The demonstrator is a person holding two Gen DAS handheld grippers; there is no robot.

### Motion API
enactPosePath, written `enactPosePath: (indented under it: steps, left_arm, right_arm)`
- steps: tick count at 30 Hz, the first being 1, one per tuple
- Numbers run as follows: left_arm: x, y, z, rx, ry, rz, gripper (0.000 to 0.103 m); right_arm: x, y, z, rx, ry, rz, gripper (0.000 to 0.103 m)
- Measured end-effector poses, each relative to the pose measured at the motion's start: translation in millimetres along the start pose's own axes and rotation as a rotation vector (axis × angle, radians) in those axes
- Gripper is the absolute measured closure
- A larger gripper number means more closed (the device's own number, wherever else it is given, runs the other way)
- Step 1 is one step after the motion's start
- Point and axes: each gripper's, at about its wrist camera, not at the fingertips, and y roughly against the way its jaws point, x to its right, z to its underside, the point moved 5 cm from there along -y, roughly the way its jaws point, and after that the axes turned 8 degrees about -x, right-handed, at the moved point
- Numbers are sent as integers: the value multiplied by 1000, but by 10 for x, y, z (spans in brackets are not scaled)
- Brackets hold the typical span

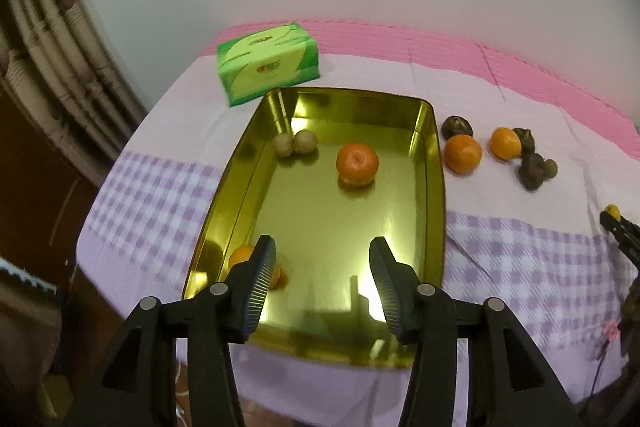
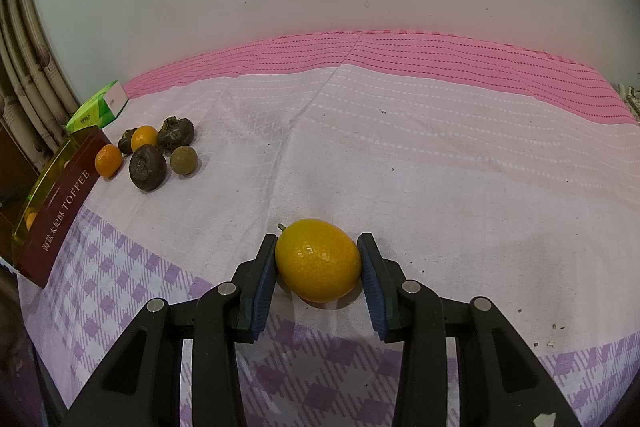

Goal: Organize fruits
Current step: 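Lower the mandarin into the gold tray and open the left gripper, then lower the yellow oval fruit into the gold tray and open the right gripper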

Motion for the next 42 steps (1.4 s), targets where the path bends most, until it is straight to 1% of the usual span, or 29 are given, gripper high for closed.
enactPosePath:
  steps: [2,4,6,9,10,13,15,17,18,19,20,22,23,25,26,29,32,35,36,38,42]
  left_arm:
    - [-30,120,128,11,49,16,48]
    - [-54,221,251,20,79,53,48]
    - [-62,292,361,21,78,69,48]
    - [-50,377,535,19,53,71,46]
    - [-45,412,593,26,47,71,45]
    - [-40,457,686,28,41,87,33]
    - [-79,497,708,40,55,96,31]
    - [-130,538,699,57,72,97,29]
    - [-171,557,687,68,85,86,28]
    - [-205,562,679,77,94,74,25]
    - [-252,565,668,86,106,59,21]
    - [-351,554,666,92,127,34,14]
    - [-411,529,664,85,144,33,14]
    - [-488,501,663,72,169,47,14]
    - [-527,486,664,63,184,55,14]
    - [-672,447,662,41,238,44,11]
    - [-794,396,674,21,288,37,8]
    - [-825,341,676,-17,301,40,8]
    - [-819,342,673,-14,297,35,8]
    - [-789,358,658,2,273,29,8]
    - [-729,422,612,63,212,-3,8]
  right_arm:
    - [2,1,-1,0,-3,-5,66]
    - [-13,-5,-5,-1,2,4,67]
    - [-25,11,16,-6,-2,18,67]
    - [-42,81,73,-6,-40,-6,67]
    - [-56,107,91,-4,-45,-8,67]
    - [-204,264,139,12,-24,-19,67]
    - [-344,365,132,20,0,-32,67]
    - [-591,479,100,28,43,-59,67]
    - [-723,518,79,30,69,-69,67]
    - [-808,535,59,31,85,-74,67]
    - [-1036,594,27,37,128,-94,67]
    - [-1298,642,-14,43,173,-123,67]
    - [-1555,682,-51,48,220,-147,67]
    - [-1843,708,-92,49,273,-173,67]
    - [-2092,726,-126,49,315,-203,67]
    - [-2499,707,-194,38,380,-254,67]
    - [-2959,592,-280,14,446,-297,67]
    - [-3239,415,-359,-16,482,-312,67]
    - [-3355,302,-401,-41,491,-309,67]
    - [-3455,164,-466,-64,493,-307,67]
    - [-3657,-84,-593,-110,496,-298,67]
